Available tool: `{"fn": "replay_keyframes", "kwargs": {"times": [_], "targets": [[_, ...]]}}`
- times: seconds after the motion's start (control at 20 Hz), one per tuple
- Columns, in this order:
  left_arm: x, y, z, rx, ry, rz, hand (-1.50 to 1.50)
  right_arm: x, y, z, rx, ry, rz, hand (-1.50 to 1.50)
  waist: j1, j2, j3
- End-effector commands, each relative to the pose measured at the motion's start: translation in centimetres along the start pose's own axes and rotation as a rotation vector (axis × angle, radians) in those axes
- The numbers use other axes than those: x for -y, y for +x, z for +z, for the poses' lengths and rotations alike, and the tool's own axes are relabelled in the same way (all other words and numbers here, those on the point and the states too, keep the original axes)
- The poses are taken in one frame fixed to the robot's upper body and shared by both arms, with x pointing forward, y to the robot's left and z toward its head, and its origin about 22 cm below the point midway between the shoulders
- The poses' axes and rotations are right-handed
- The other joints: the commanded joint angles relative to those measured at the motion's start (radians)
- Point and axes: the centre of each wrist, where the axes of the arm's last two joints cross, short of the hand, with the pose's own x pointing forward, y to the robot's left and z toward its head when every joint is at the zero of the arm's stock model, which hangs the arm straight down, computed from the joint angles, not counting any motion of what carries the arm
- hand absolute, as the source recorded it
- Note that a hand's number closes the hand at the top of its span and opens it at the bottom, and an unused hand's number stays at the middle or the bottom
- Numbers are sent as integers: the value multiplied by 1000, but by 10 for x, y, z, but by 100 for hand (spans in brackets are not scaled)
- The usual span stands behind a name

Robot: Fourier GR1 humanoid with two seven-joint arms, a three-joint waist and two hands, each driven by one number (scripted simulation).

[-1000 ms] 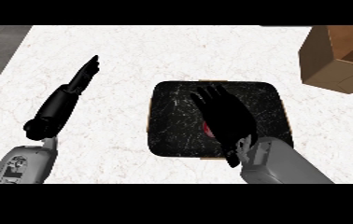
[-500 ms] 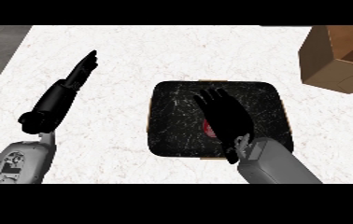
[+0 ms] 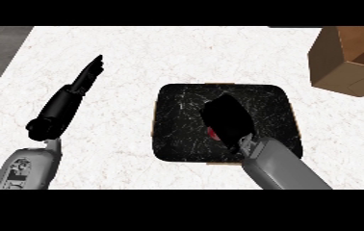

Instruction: Pick the can from the tray and place it in the cardboard box

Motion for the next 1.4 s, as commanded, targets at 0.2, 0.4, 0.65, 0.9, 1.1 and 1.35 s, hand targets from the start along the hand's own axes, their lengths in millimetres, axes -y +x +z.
{"fn": "replay_keyframes", "kwargs": {"times": [0.2,0.4,0.65,0.9,1.1,1.35], "targets": [[4,4,4,13,-3,23,0,-47,-57,43,398,-13,-124,150,-3,5,4],[4,-2,9,2,21,4,0,-62,-78,88,565,-62,-144,150,-22,-1,3],[-8,-1,2,-7,27,-7,0,-39,-118,110,610,-279,-126,150,-17,0,2],[1,5,14,-6,-3,8,0,4,-149,142,600,-435,-88,150,-13,-2,1],[-10,0,12,-2,21,2,0,35,-179,166,488,-550,-212,150,-19,-2,1],[3,-4,11,-4,4,5,0,67,-206,168,252,-656,-456,150,-4,1,-1]]}}
